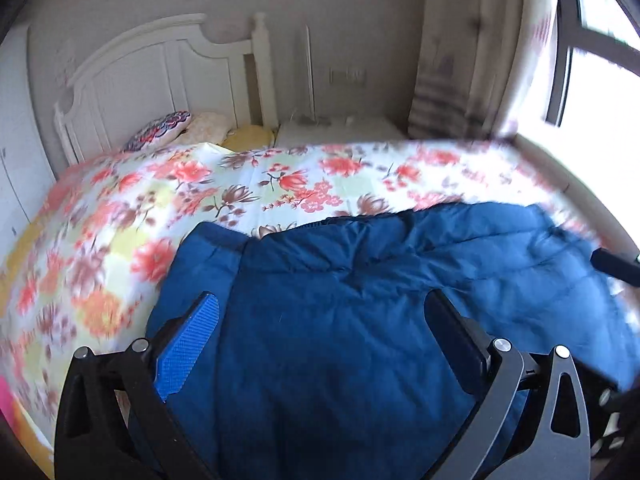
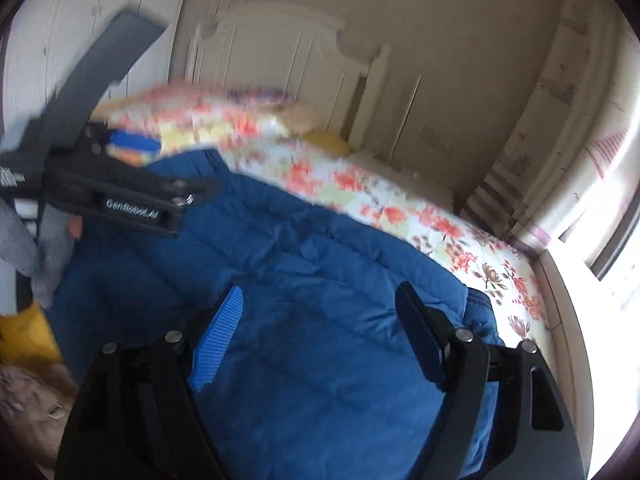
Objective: Fold large clothes
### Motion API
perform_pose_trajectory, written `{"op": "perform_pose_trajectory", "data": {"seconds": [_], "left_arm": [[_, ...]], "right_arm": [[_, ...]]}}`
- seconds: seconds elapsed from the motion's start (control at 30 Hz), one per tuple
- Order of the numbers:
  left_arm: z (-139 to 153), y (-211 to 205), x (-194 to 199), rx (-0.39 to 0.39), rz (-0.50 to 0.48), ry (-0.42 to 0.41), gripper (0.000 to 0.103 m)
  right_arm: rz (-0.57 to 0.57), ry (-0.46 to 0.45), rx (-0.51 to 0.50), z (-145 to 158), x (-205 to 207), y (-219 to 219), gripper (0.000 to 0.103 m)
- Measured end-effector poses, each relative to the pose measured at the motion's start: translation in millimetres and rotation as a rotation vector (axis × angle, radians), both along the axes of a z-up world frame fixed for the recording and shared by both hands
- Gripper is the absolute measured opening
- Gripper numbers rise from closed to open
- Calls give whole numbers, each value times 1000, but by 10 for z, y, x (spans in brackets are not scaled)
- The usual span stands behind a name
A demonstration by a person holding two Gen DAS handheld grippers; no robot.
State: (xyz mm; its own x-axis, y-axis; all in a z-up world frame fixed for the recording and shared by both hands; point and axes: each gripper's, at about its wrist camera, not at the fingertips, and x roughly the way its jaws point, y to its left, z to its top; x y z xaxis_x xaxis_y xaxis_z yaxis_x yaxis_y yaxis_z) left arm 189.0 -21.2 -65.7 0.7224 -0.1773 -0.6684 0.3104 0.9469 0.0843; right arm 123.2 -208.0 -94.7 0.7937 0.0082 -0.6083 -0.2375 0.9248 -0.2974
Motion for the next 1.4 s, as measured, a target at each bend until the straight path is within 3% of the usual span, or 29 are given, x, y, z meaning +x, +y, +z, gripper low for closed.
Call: {"op": "perform_pose_trajectory", "data": {"seconds": [0.07,0.1,0.13,0.2,0.53,0.7,0.83,0.93,1.03,1.13,1.2,1.27,1.33,1.4], "left_arm": [[-272,-112,214,33,-15,89,99],[-420,-118,294,20,-20,133,99],[-492,-84,333,-26,-23,138,99],[-510,-53,342,-43,-20,139,99],[-565,-62,283,-41,-25,135,99],[-569,-66,298,-40,-26,140,99],[-575,-67,304,-40,-27,144,99],[-577,-69,303,-42,-27,145,99],[-577,-79,305,-42,-25,144,99],[-575,-78,318,-34,-28,156,99],[-506,-38,356,-45,-53,207,99],[-384,28,401,-80,-79,244,99],[-175,110,465,-92,-67,204,99],[-5,178,559,-74,-24,147,99]], "right_arm": [[-16,89,-22,-219,181,-47,86],[-15,120,46,-352,277,-141,90],[-13,128,131,-410,303,-258,90],[-7,141,212,-445,339,-359,91],[-12,122,187,-512,314,-331,91],[-18,149,211,-404,263,-400,91],[-103,58,156,-175,-42,-598,92],[-184,94,191,-321,-125,-980,94],[-140,86,335,-479,-152,-1241,95],[-164,148,235,-420,-70,-1119,95],[-182,181,207,-296,-26,-1078,90],[-176,124,157,-91,-27,-1005,90],[-145,53,120,148,32,-896,87],[-119,-3,101,320,209,-773,68]]}}
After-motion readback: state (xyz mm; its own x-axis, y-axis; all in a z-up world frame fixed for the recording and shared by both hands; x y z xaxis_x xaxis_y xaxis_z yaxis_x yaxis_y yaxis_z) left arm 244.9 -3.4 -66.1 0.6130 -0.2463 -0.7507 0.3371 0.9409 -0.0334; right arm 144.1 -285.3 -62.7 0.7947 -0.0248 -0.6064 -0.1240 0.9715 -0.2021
